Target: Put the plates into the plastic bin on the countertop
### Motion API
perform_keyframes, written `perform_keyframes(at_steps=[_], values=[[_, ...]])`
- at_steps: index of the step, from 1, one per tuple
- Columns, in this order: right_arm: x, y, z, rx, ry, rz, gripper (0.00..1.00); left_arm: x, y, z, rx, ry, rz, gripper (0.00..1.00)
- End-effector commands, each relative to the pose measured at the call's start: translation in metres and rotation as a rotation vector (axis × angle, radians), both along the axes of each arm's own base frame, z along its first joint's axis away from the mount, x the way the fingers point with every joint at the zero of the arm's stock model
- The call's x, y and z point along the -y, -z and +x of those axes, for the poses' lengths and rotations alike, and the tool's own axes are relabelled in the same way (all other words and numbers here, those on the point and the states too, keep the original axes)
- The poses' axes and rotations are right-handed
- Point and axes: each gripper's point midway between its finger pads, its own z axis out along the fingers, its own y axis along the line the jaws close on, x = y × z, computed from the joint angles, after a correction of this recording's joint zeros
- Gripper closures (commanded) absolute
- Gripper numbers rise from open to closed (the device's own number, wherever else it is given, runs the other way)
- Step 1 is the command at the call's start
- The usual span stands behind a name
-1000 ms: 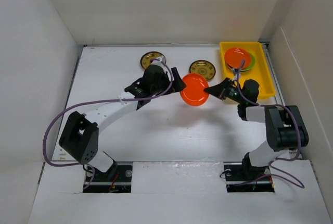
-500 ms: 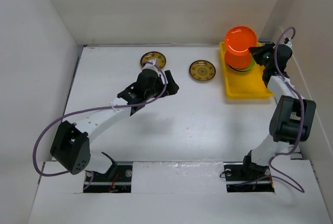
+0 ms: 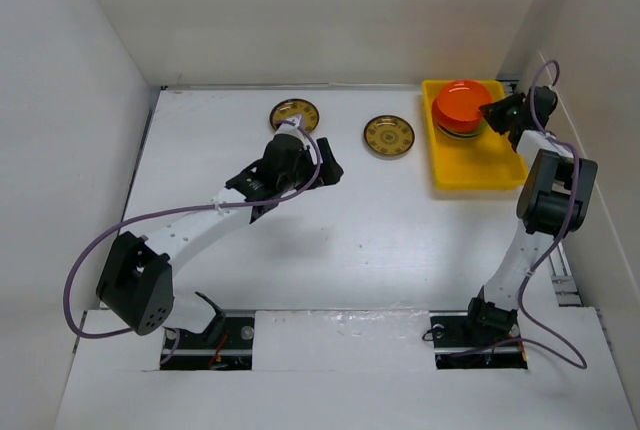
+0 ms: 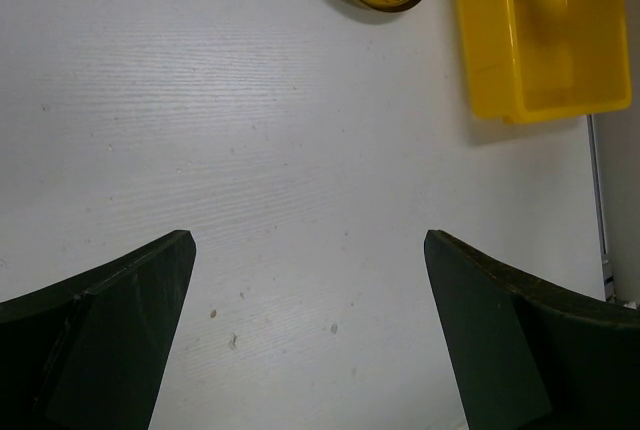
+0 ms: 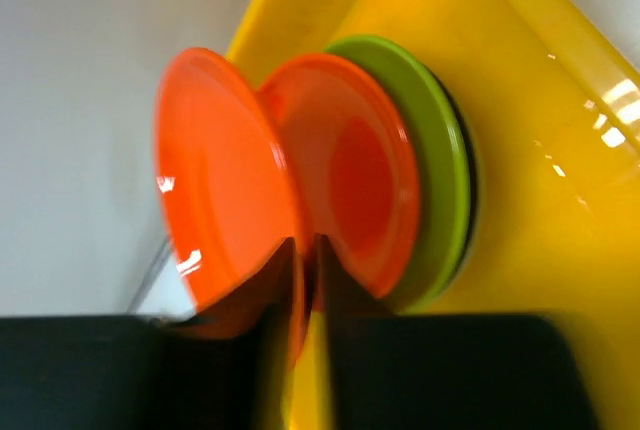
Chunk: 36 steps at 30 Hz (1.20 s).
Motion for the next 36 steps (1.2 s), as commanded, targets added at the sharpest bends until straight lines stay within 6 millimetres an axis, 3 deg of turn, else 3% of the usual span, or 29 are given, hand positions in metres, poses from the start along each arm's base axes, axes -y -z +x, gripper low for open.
perform_keyframes(at_steps=[1,3,5,9,13,14,15,17,18,21,23,24,25,27,28,29,30,31,32,34,35,36], values=[[0.003,-0.039,0.018,0.093,-0.025,-0.014,0.66,0.002,-0.004,0.002,0.029,0.013,-0.008,0.0],[0.003,-0.034,0.018,0.084,-0.025,-0.011,0.55,0.003,0.0,0.002,0.021,0.013,-0.001,0.0],[0.003,-0.027,0.019,0.072,-0.028,-0.015,0.51,0.003,0.0,0.002,0.021,0.013,-0.001,0.0],[0.001,-0.031,0.017,0.075,-0.04,-0.011,0.45,0.003,0.004,0.003,0.013,0.013,0.004,0.0],[-0.001,-0.038,-0.001,0.069,-0.015,-0.02,0.27,0.005,0.007,0.005,0.006,0.013,0.01,0.0],[-0.002,-0.028,-0.011,0.041,0.003,-0.006,0.26,0.004,0.003,0.008,0.017,0.004,0.009,0.0],[-0.002,-0.041,-0.017,0.059,0.017,-0.018,0.2,0.005,0.014,0.009,0.0,0.009,0.031,0.0],[0.001,-0.034,-0.031,0.033,0.06,-0.031,0.11,0.008,0.01,0.015,0.009,0.001,0.03,0.0],[0.0,-0.044,-0.035,0.048,0.06,-0.036,0.11,0.008,0.016,0.016,-0.002,0.001,0.039,0.0],[-0.008,-0.042,-0.046,0.041,0.034,-0.033,0.1,0.009,0.016,0.02,0.01,-0.007,0.036,0.0],[-0.013,-0.052,-0.056,0.058,0.018,-0.041,0.1,0.014,0.022,0.029,0.018,-0.017,0.038,0.0],[-0.022,-0.055,-0.059,0.071,-0.009,-0.047,0.1,0.016,0.012,0.042,0.044,-0.038,0.025,0.0],[-0.025,-0.046,-0.068,0.051,-0.009,-0.04,0.1,0.022,0.026,0.051,0.026,-0.037,0.04,0.0],[-0.044,-0.062,-0.082,0.082,-0.045,-0.044,0.0,0.029,0.034,0.069,0.014,-0.046,0.048,0.0],[-0.057,-0.05,-0.095,0.055,-0.065,-0.034,0.0,0.037,0.02,0.087,0.039,-0.052,0.023,0.0],[-0.068,-0.068,-0.106,0.096,-0.086,-0.041,0.0,0.041,0.045,0.101,0.003,-0.055,0.043,0.0],[-0.074,-0.072,-0.114,0.107,-0.096,-0.044,0.0,0.048,0.05,0.109,-0.003,-0.046,0.04,0.0],[-0.089,-0.077,-0.122,0.119,-0.123,-0.046,0.0,0.058,0.033,0.128,0.03,-0.046,0.009,0.0],[-0.099,-0.085,-0.14,0.146,-0.143,-0.049,0.0,0.065,0.06,0.135,-0.017,-0.041,0.025,0.0],[-0.113,-0.094,-0.158,0.181,-0.18,-0.072,0.0,0.073,0.068,0.15,-0.025,-0.044,0.014,0.0],[-0.117,-0.085,-0.171,0.155,-0.19,-0.06,0.0,0.081,0.076,0.163,-0.023,-0.044,0.012,0.0],[-0.125,-0.105,-0.183,0.217,-0.215,-0.083,0.0,0.084,0.083,0.167,-0.037,-0.049,0.012,0.0]])
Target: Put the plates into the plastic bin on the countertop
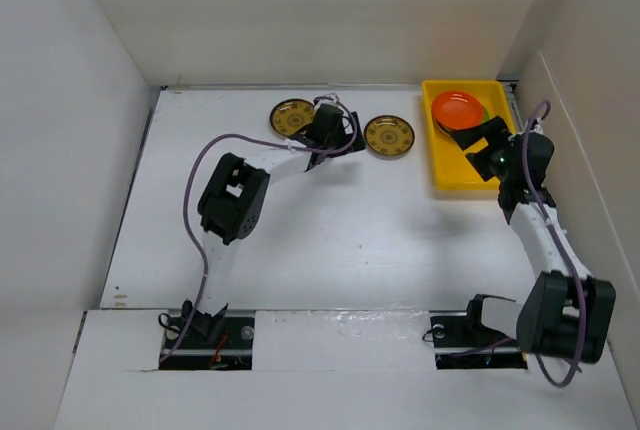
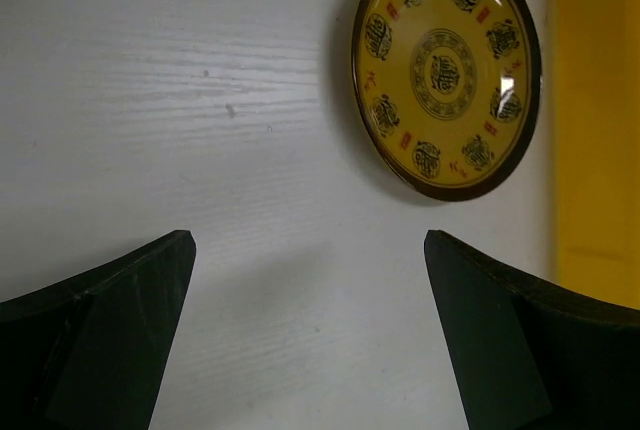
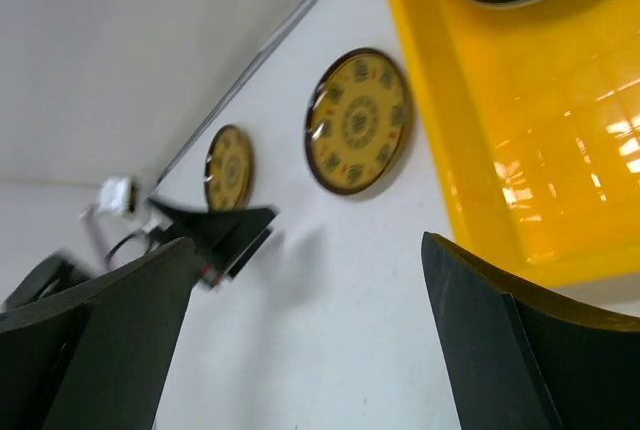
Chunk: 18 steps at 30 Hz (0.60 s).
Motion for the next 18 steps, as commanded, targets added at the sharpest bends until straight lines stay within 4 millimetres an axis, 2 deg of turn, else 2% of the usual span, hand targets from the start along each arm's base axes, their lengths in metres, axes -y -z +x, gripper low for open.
perform_keyframes(at_steps=[1,2,3,5,6,7,8,9,10,11,12,13,14,15,16,18], values=[[-0.016,-0.034,-0.028,0.12,-0.065,-0.039,0.0,0.011,-0.002,0.026,0.015,-0.001,-0.041,0.0],[-0.022,-0.033,-0.038,0.106,-0.09,-0.027,0.0,0.018,-0.007,0.034,0.022,-0.002,-0.069,0.0],[-0.026,-0.049,-0.047,0.151,-0.109,-0.043,0.0,0.017,0.012,0.038,-0.012,-0.012,-0.071,0.0],[-0.036,-0.059,-0.059,0.175,-0.163,-0.042,0.0,0.024,0.02,0.041,-0.028,-0.002,-0.085,0.02],[-0.039,-0.056,-0.066,0.163,-0.176,-0.035,0.0,0.028,0.016,0.047,-0.014,-0.001,-0.094,0.02],[-0.042,-0.064,-0.072,0.19,-0.192,-0.046,0.0,0.032,0.03,0.047,-0.039,0.006,-0.098,0.04],[-0.046,-0.068,-0.076,0.203,-0.212,-0.044,0.0,0.036,0.032,0.05,-0.044,0.008,-0.111,0.07],[-0.047,-0.064,-0.08,0.18,-0.212,-0.037,0.0,0.041,0.026,0.056,-0.033,0.016,-0.124,0.08],[-0.05,-0.066,-0.086,0.193,-0.232,-0.044,0.0,0.042,0.045,0.056,-0.072,0.005,-0.115,0.08],[-0.053,-0.068,-0.088,0.203,-0.245,-0.043,0.01,0.045,0.048,0.056,-0.087,0.01,-0.127,0.1],[-0.055,-0.063,-0.092,0.19,-0.256,-0.036,0.01,0.051,0.041,0.062,-0.074,0.019,-0.142,0.18],[-0.057,-0.058,-0.094,0.179,-0.27,-0.028,0.01,0.052,0.045,0.064,-0.08,0.019,-0.138,0.2],[-0.058,-0.061,-0.096,0.191,-0.271,-0.031,0.01,0.053,0.064,0.061,-0.123,0.017,-0.128,0.23],[-0.06,-0.056,-0.098,0.172,-0.278,-0.014,0.01,0.053,0.066,0.062,-0.129,0.016,-0.124,0.27],[-0.063,-0.059,-0.101,0.182,-0.296,-0.012,0.02,0.056,0.059,0.065,-0.115,0.018,-0.133,0.37],[-0.065,-0.059,-0.103,0.183,-0.314,-0.007,0.02,0.056,0.064,0.065,-0.134,0.007,-0.135,0.46]])
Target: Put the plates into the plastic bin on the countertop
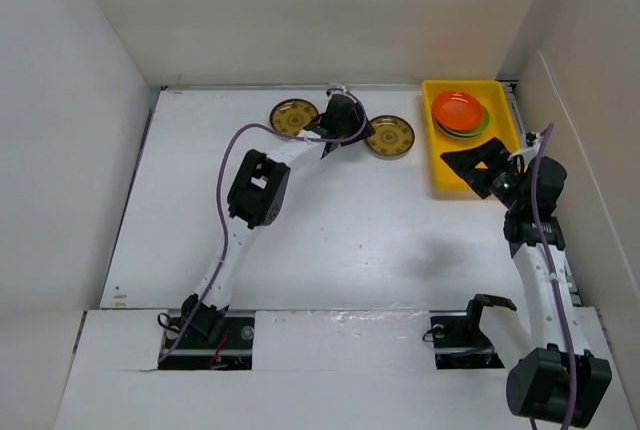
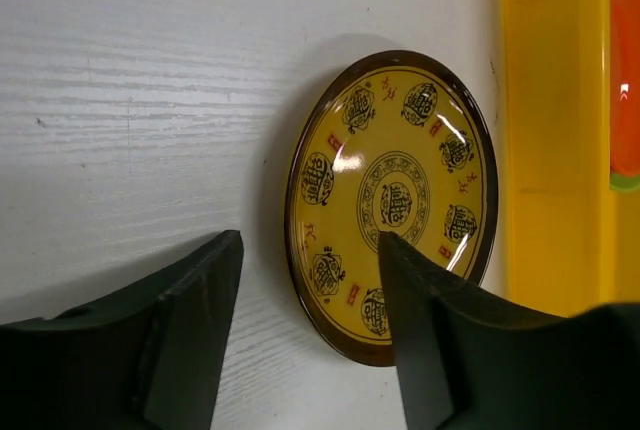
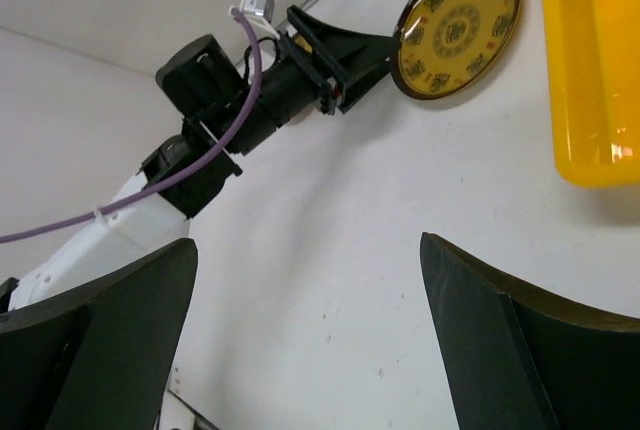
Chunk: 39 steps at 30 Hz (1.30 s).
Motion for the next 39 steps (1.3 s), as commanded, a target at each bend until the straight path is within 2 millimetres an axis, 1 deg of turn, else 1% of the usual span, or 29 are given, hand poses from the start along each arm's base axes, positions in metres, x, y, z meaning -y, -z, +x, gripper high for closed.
perform_keyframes(at_steps=[1,2,3,4,6,11,12,13,15,16,18,19,20,22,23,24,25,26,27,28,29,30,31,32,33,34,35,38,39], values=[[-0.011,-0.006,-0.009,0.019,-0.072,0.003,0.02,-0.002,0.026,-0.013,-0.113,0.007,0.031,0.51],[-0.011,-0.006,-0.009,0.019,-0.072,0.003,0.02,-0.006,0.024,-0.007,-0.11,-0.002,0.029,0.56],[-0.012,-0.003,-0.009,0.009,-0.081,0.007,0.02,-0.005,0.03,-0.009,-0.128,0.0,0.025,0.63],[-0.014,-0.003,-0.01,0.009,-0.096,0.01,0.02,-0.002,0.025,-0.008,-0.123,0.012,0.013,0.67],[-0.015,-0.001,-0.01,-0.001,-0.107,0.015,0.04,0.002,0.029,-0.007,-0.135,0.018,0.002,0.71],[-0.016,0.002,-0.009,-0.005,-0.118,0.008,0.04,0.016,0.019,-0.011,-0.132,0.078,-0.059,1.0],[-0.016,0.002,-0.009,0.0,-0.12,-0.002,0.04,0.012,0.032,-0.017,-0.166,0.071,-0.048,1.0],[-0.016,0.002,-0.009,0.0,-0.12,-0.002,0.04,0.013,0.016,-0.016,-0.137,0.073,-0.065,1.0],[-0.015,0.013,-0.007,-0.011,-0.138,-0.034,0.05,0.006,0.002,-0.02,-0.114,0.057,-0.066,1.0],[-0.015,0.014,-0.007,-0.003,-0.141,-0.049,0.05,-0.004,-0.014,-0.033,-0.108,0.047,-0.062,1.0],[-0.012,0.02,-0.002,0.004,-0.141,-0.087,0.05,-0.019,-0.036,-0.039,-0.053,0.0,-0.06,1.0],[-0.009,0.019,0.0,0.015,-0.128,-0.103,0.05,-0.033,-0.018,-0.06,-0.095,-0.003,-0.033,1.0],[-0.007,0.024,0.005,0.003,-0.119,-0.102,0.05,-0.037,-0.063,-0.063,-0.017,-0.01,-0.075,1.0],[-0.009,0.026,0.011,0.012,-0.133,-0.117,0.05,-0.044,-0.075,-0.081,-0.005,0.022,-0.076,1.0],[-0.013,0.027,0.014,0.027,-0.156,-0.124,0.05,-0.052,-0.062,-0.097,-0.042,0.031,-0.061,1.0],[-0.019,0.036,0.019,0.006,-0.188,-0.114,0.05,-0.055,-0.089,-0.101,0.008,0.033,-0.091,1.0],[-0.023,0.04,0.022,0.003,-0.21,-0.109,0.05,-0.054,-0.094,-0.111,0.015,0.067,-0.105,1.0],[-0.032,0.037,0.026,0.01,-0.238,-0.11,0.06,-0.061,-0.085,-0.121,-0.002,0.067,-0.095,1.0],[-0.035,0.046,0.033,-0.009,-0.256,-0.117,0.06,-0.059,-0.1,-0.131,0.019,0.08,-0.108,1.0],[-0.036,0.051,0.038,-0.019,-0.252,-0.131,0.06,-0.055,-0.105,-0.139,0.026,0.102,-0.119,1.0],[-0.037,0.058,0.04,-0.041,-0.248,-0.131,0.06,-0.057,-0.106,-0.142,0.033,0.106,-0.114,1.0],[-0.041,0.053,0.046,-0.009,-0.259,-0.138,0.06,-0.057,-0.101,-0.153,0.017,0.123,-0.11,1.0],[-0.039,0.063,0.052,-0.031,-0.251,-0.137,0.07,-0.058,-0.113,-0.155,0.043,0.124,-0.126,1.0],[-0.042,0.061,0.057,-0.002,-0.258,-0.143,0.07,-0.057,-0.11,-0.164,0.037,0.147,-0.119,1.0],[-0.047,0.064,0.058,-0.009,-0.275,-0.131,0.09,-0.058,-0.11,-0.166,0.037,0.147,-0.119,1.0],[-0.047,0.076,0.063,-0.04,-0.275,-0.118,0.09,-0.057,-0.115,-0.169,0.047,0.163,-0.134,1.0],[-0.053,0.08,0.064,-0.043,-0.298,-0.114,0.13,-0.055,-0.116,-0.172,0.042,0.18,-0.142,1.0],[-0.069,0.087,0.067,-0.045,-0.349,-0.073,0.19,-0.053,-0.12,-0.18,0.05,0.213,-0.165,1.0],[-0.07,0.086,0.07,-0.037,-0.347,-0.066,0.23,-0.054,-0.12,-0.179,0.056,0.217,-0.159,1.0]])
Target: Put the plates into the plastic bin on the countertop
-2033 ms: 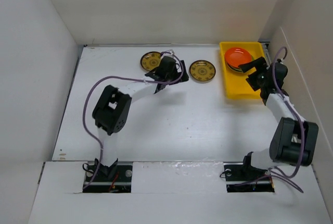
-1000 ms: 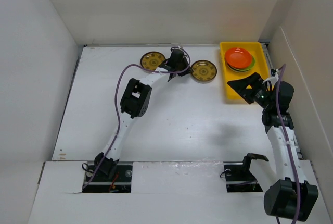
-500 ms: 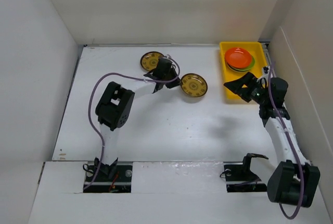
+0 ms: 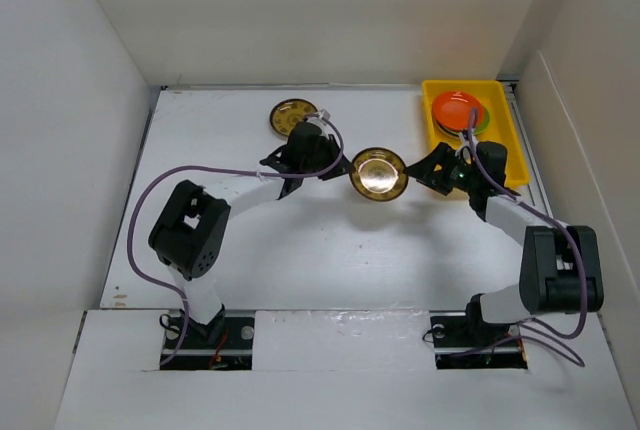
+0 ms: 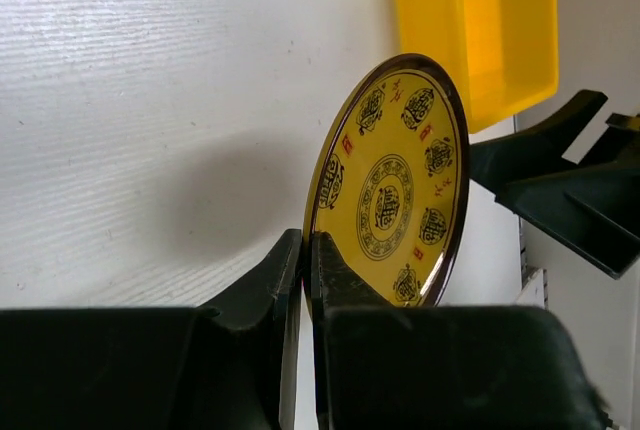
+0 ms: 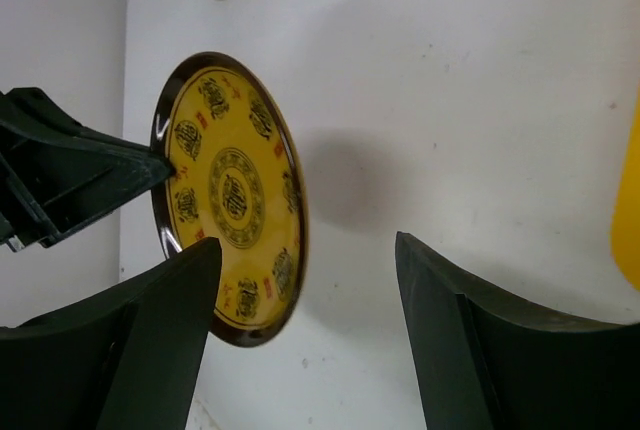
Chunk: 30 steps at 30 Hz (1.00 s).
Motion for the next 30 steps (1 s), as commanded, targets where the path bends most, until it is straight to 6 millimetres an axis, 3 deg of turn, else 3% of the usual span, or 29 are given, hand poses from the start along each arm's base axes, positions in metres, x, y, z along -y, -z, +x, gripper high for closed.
perform_keyframes(at_steps=[1,2,6,8,9,13,15,17,18,19,20,24,26,28,29,30], values=[[-0.024,-0.038,0.019,0.178,-0.071,0.035,0.25,0.007,-0.036,-0.005,0.088,0.061,-0.074,1.0],[-0.024,-0.034,0.021,0.171,-0.071,0.035,0.27,0.006,-0.036,-0.008,0.085,0.07,-0.077,1.0],[-0.043,-0.035,0.02,0.162,-0.121,0.08,0.51,0.009,-0.042,-0.009,0.094,0.08,-0.1,1.0],[-0.048,-0.036,0.02,0.161,-0.137,0.093,0.51,0.01,-0.042,-0.009,0.086,0.075,-0.106,1.0],[-0.049,-0.033,0.02,0.145,-0.133,0.1,0.56,0.011,-0.045,-0.009,0.096,0.084,-0.117,1.0],[-0.052,-0.033,0.019,0.138,-0.14,0.107,1.0,0.016,-0.052,-0.006,0.097,0.087,-0.141,1.0],[-0.05,-0.04,0.024,0.151,-0.111,0.107,1.0,0.016,-0.057,-0.003,0.102,0.074,-0.149,1.0],[-0.039,-0.043,0.029,0.143,-0.058,0.11,1.0,0.008,-0.058,0.005,0.111,0.028,-0.134,0.65],[-0.032,-0.047,0.036,0.149,-0.026,0.102,1.0,0.006,-0.055,0.005,0.102,0.015,-0.121,0.41],[-0.021,-0.055,0.044,0.159,0.005,0.107,1.0,0.004,-0.066,0.006,0.119,-0.001,-0.136,0.27],[-0.013,-0.059,0.05,0.166,0.032,0.102,1.0,-0.002,-0.062,0.009,0.108,-0.023,-0.121,0.01],[0.047,-0.079,0.081,0.184,0.242,0.096,1.0,-0.029,-0.059,0.013,0.098,-0.128,-0.028,0.01],[0.093,-0.085,0.098,0.203,0.398,0.073,1.0,-0.042,-0.055,0.006,0.101,-0.139,0.029,0.01],[0.12,-0.083,0.112,0.19,0.494,0.076,1.0,-0.052,-0.052,0.003,0.11,-0.163,0.067,0.01],[0.134,-0.092,0.121,0.206,0.526,0.07,1.0,-0.056,-0.045,-0.003,0.098,-0.162,0.076,0.01],[0.138,-0.082,0.131,0.179,0.544,0.076,1.0,-0.059,-0.047,-0.007,0.111,-0.157,0.08,0.01]])
